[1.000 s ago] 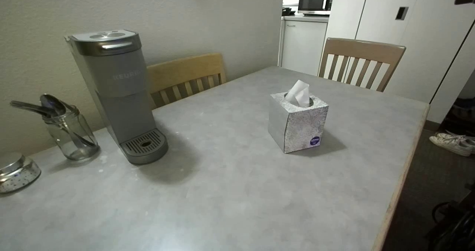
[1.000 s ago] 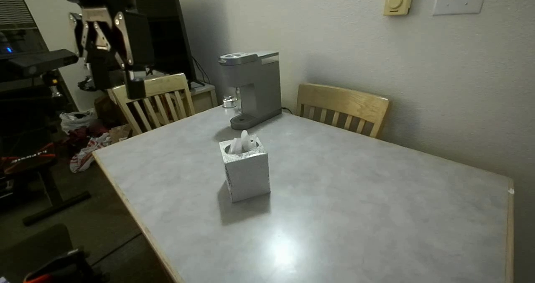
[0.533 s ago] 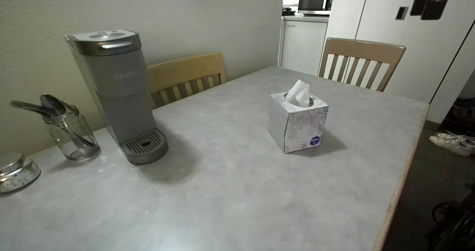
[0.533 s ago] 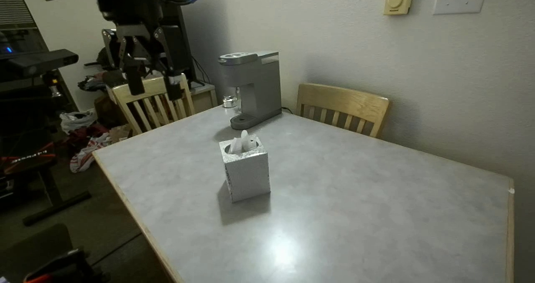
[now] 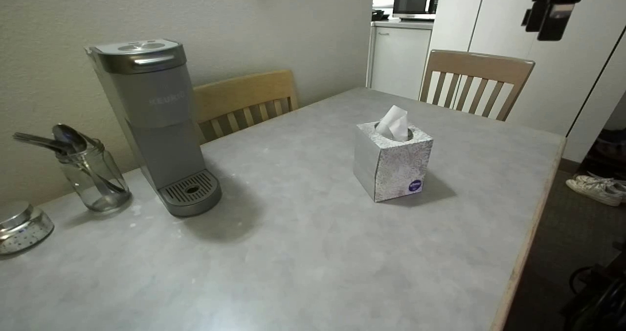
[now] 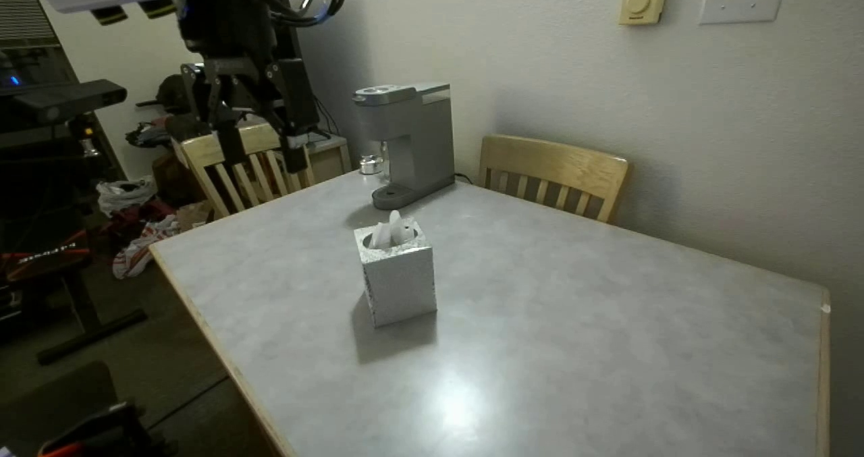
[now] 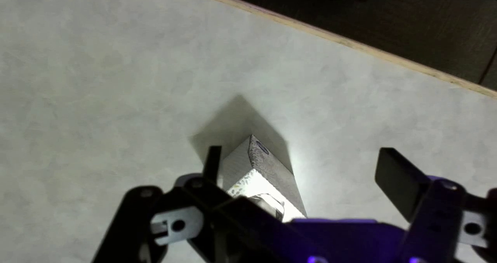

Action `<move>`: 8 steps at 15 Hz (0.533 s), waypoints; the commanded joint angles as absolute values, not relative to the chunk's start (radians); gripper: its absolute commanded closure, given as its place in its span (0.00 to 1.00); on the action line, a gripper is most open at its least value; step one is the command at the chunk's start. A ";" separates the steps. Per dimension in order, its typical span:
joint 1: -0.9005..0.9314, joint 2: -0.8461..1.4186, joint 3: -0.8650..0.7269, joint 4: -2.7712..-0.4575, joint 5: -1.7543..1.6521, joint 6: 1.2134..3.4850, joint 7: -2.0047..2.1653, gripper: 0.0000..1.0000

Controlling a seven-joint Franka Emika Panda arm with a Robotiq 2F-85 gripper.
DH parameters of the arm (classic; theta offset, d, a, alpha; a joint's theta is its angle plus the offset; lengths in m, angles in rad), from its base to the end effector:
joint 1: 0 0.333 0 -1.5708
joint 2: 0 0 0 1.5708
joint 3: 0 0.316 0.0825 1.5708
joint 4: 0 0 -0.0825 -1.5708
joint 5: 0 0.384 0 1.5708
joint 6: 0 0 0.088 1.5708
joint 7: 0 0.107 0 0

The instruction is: Take a tissue out of the tissue box and put it on the table

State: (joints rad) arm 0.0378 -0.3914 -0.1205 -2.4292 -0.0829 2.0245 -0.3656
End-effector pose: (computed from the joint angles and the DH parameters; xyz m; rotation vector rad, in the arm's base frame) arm 0.4208 -0.0411 0.4480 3.0749 0.5108 -0.0324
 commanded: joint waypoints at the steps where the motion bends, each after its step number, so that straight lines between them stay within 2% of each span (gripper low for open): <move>1: 0.015 -0.385 -0.112 -2.454 -0.108 2.093 -0.363 0.00; 8: 0.032 -0.272 -0.173 -2.479 -0.058 2.311 -0.540 0.00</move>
State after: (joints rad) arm 0.0322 -0.3280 -0.1455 -2.4743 -0.0958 2.2293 -0.4373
